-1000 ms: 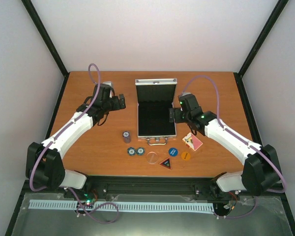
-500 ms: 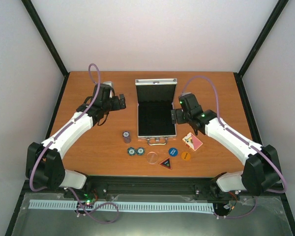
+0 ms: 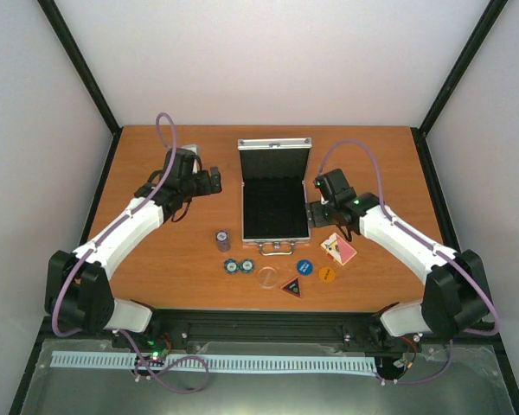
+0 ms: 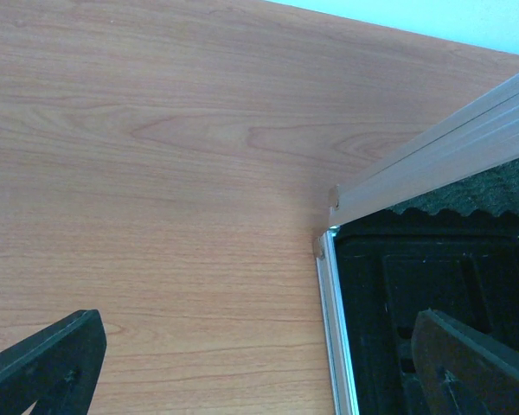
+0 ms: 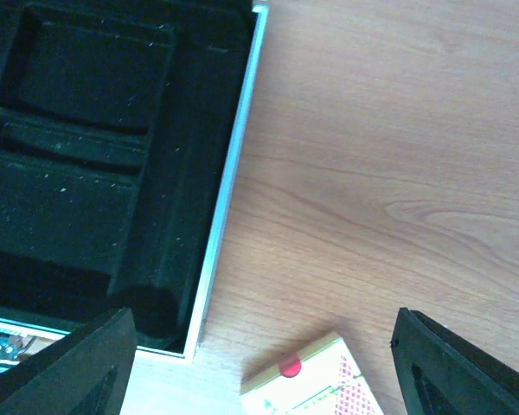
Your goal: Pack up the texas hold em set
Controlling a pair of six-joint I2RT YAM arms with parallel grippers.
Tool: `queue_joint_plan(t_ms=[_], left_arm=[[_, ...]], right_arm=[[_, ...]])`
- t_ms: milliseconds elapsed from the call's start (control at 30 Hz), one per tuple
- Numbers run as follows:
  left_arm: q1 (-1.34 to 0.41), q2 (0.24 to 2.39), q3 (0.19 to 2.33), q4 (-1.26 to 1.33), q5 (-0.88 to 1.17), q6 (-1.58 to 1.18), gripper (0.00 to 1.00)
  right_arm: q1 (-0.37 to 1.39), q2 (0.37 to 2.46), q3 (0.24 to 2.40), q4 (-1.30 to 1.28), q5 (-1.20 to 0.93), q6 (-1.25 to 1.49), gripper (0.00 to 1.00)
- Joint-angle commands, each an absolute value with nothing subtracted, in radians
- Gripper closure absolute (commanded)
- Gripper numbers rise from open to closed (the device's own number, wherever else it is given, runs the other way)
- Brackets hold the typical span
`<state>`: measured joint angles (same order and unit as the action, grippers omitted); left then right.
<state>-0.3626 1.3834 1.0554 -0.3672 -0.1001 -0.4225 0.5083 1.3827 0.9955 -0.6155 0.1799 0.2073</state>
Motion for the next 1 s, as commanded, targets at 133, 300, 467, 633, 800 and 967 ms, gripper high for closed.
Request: queue_joint_plan(t_ms=[133, 300, 467, 633, 800, 967], left_arm=[[-0.373, 1.364, 1.055, -0.375, -0.122, -0.415, 0.0], [-0.373, 1.315, 1.037, -0.393, -0.182, -0.433, 0.0], [-0.373, 1.311, 1.064, -0.428, -0.212, -0.426, 0.0], [-0.373, 1.307, 1.029, -0.415, -0.193, -0.443, 0.0], [-0.37, 1.302, 1.02, -0.454, -0.284, -0.513, 0.0], [-0.311, 1.264, 1.008, -0.477, -0.324, -0.605, 0.0]], right_arm=[[0.503, 1.41, 0.962, -0.645, 0.082, 0.198, 0.18], [0.532, 1.413, 0.954, -0.637, 0.047, 0.214, 0.19], [0.543, 1.438, 0.965, -0.6, 0.026, 0.228, 0.22], [0.547, 1.45, 0.979, -0.565, 0.027, 0.229, 0.23], [0.602, 1.49, 1.039, -0.553, 0.008, 0.207, 0.25], [0.678, 1.558, 1.12, -0.53, -0.073, 0.177, 0.25]])
